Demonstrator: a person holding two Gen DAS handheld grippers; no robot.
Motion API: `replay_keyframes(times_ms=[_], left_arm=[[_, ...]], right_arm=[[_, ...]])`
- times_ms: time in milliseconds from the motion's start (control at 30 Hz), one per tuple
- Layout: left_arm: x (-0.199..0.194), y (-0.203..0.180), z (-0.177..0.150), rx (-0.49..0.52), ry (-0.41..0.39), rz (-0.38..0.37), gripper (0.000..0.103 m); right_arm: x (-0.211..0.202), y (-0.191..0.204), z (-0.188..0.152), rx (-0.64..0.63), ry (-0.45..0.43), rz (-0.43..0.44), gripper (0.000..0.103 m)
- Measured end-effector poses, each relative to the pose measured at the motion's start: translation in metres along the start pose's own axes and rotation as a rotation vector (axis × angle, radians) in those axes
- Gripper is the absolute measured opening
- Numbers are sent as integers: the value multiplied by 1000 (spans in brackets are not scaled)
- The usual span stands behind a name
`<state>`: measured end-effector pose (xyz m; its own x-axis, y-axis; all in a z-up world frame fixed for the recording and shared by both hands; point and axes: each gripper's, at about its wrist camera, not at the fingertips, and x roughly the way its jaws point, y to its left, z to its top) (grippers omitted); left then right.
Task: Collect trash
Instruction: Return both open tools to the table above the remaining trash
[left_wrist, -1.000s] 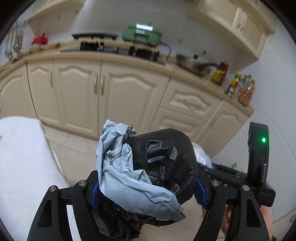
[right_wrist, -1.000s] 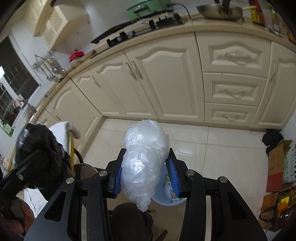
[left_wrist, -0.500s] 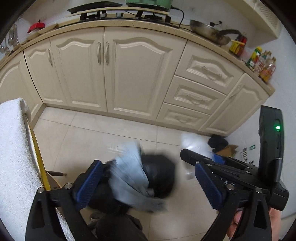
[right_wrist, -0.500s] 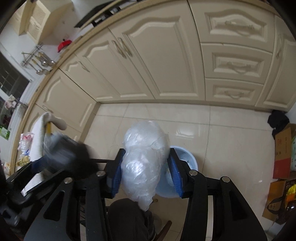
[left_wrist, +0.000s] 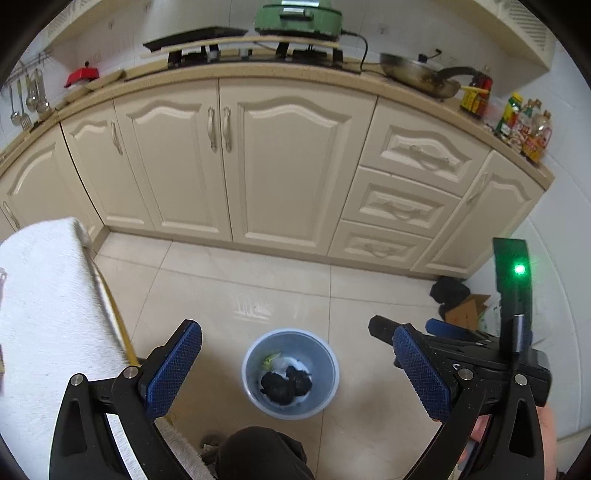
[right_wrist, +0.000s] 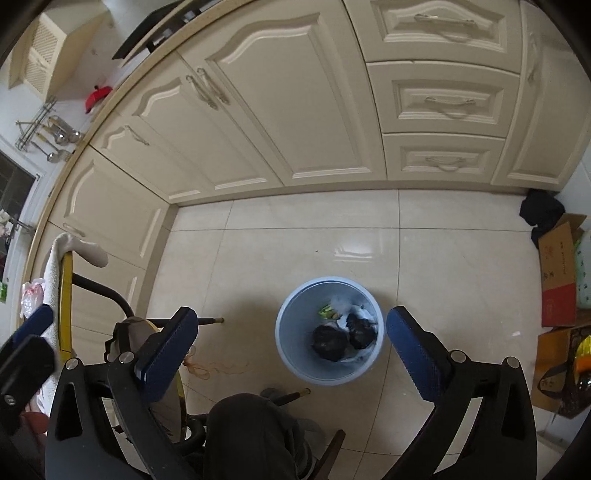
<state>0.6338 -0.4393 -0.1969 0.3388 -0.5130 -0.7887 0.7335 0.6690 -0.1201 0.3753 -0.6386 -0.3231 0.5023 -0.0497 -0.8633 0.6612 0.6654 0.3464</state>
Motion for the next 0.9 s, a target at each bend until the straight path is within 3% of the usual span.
replay_keyframes(times_ms=[333, 900], left_arm=[[-92, 24, -42, -29, -137, 12, 102], [-285, 97, -161, -198, -390, 192, 102]], right_arm=[[-44, 38, -6, -49, -71, 33, 103], [-129, 204, -40, -336, -225, 182, 103]])
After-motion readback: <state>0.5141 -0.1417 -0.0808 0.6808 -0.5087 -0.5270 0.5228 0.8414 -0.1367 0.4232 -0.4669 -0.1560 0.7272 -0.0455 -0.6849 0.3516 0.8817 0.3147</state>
